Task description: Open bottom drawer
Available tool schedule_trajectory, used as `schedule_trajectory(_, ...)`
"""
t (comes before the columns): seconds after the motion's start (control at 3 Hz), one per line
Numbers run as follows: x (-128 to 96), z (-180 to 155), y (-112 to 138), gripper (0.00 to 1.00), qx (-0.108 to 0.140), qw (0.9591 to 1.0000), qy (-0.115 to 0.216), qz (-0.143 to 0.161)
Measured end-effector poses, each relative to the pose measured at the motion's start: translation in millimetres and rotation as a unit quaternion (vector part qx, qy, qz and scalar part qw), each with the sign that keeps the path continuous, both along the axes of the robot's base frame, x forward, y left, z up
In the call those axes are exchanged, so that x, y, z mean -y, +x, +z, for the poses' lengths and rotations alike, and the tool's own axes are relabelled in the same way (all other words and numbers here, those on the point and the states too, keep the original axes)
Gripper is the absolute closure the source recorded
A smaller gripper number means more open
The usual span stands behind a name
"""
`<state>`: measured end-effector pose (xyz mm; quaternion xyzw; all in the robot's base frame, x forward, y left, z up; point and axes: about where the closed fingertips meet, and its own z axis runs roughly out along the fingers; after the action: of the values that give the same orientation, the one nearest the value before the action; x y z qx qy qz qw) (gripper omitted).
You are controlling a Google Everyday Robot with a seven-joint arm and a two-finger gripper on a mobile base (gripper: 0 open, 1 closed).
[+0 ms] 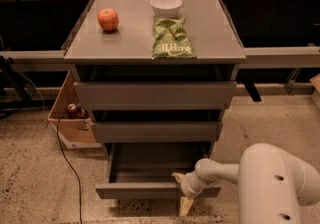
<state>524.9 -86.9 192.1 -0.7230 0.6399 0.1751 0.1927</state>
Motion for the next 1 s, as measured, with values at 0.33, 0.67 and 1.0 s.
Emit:
schedule_trajectory(0.33,-3.9,-1.6,-15.0,0.08,-0.016,0.9997,-0.006,0.019)
schedule_trajectory(0.67,-4.5,-5.1,-22.0,0.26,-0.028,0.9991,-0.013,0.029)
schedule_trajectory(1.0,-4.4,-5.2,-22.3,0.48,-0.029,0.9991,-0.013,0.030)
